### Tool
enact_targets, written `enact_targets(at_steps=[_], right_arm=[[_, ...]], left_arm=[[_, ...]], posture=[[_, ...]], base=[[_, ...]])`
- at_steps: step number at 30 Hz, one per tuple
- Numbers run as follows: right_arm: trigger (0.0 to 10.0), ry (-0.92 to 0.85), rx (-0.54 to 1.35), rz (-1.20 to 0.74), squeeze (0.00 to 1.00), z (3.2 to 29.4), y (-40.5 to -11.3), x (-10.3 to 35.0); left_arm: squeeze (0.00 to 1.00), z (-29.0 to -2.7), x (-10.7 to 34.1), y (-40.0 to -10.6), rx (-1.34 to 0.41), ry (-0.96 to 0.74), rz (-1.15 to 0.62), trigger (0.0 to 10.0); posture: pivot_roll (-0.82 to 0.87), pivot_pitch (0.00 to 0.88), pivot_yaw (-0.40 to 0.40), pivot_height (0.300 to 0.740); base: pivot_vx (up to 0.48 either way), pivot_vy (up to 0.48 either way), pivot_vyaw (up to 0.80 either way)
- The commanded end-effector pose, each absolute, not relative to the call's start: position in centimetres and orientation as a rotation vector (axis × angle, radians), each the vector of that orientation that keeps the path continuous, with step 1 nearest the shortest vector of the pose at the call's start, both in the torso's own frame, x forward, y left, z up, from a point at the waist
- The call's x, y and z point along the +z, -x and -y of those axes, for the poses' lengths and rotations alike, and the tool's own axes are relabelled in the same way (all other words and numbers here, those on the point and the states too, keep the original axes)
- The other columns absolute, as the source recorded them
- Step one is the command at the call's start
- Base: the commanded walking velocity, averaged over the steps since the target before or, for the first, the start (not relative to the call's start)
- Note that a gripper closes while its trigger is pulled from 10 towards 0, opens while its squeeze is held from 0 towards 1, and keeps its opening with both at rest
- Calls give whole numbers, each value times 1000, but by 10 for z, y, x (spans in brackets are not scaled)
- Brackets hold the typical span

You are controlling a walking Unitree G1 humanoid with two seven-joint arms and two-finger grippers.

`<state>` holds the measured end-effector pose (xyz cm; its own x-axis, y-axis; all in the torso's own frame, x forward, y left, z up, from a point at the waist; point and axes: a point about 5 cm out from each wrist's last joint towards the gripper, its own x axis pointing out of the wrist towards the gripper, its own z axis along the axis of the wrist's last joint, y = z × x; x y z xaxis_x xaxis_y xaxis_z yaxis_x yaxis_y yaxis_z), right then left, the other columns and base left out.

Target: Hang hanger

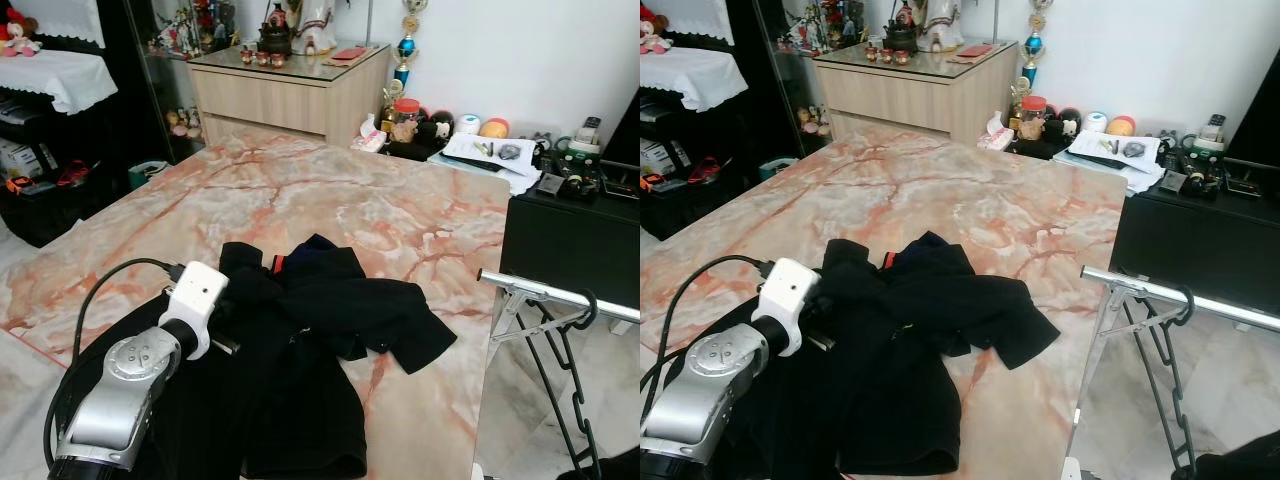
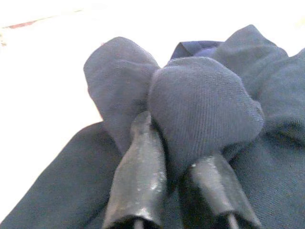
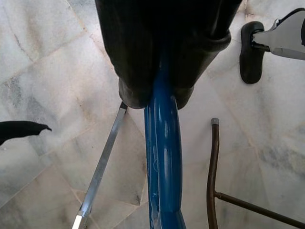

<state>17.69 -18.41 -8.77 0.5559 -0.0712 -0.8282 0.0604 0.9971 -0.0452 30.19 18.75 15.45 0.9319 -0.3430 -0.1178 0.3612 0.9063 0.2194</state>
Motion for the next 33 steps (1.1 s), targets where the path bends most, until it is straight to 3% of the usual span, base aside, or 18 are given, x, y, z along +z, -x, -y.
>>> enact_targets(at_steps=[1, 16, 21, 23, 33], right_arm=[[10000, -11, -72, -982, 0, 178, -174, -90], [10000, -4, -74, -984, 0, 181, -174, -89], [10000, 0, -76, -984, 0, 182, -175, -89], [10000, 3, -74, -984, 0, 183, -175, -89], [10000, -15, -103, -982, 0, 185, -176, -88]], left_arm=[[1000, -193, 153, -293, -359, -240, -94, 10000], [1000, -207, 171, -242, -399, -288, -80, 10000], [1000, -236, 181, -240, -149, -268, -19, 10000], [0, -252, 187, -241, 46, -215, 36, 10000], [0, -240, 183, -239, 28, -194, 51, 10000]], posture=[[245, 0, 37, 740], [258, 0, 25, 740], [269, 0, 19, 740], [272, 0, 11, 740], [261, 0, 6, 740]], base=[[0, 0, 0], [0, 0, 0], [0, 0, 0], [0, 0, 0], [0, 0, 0]])
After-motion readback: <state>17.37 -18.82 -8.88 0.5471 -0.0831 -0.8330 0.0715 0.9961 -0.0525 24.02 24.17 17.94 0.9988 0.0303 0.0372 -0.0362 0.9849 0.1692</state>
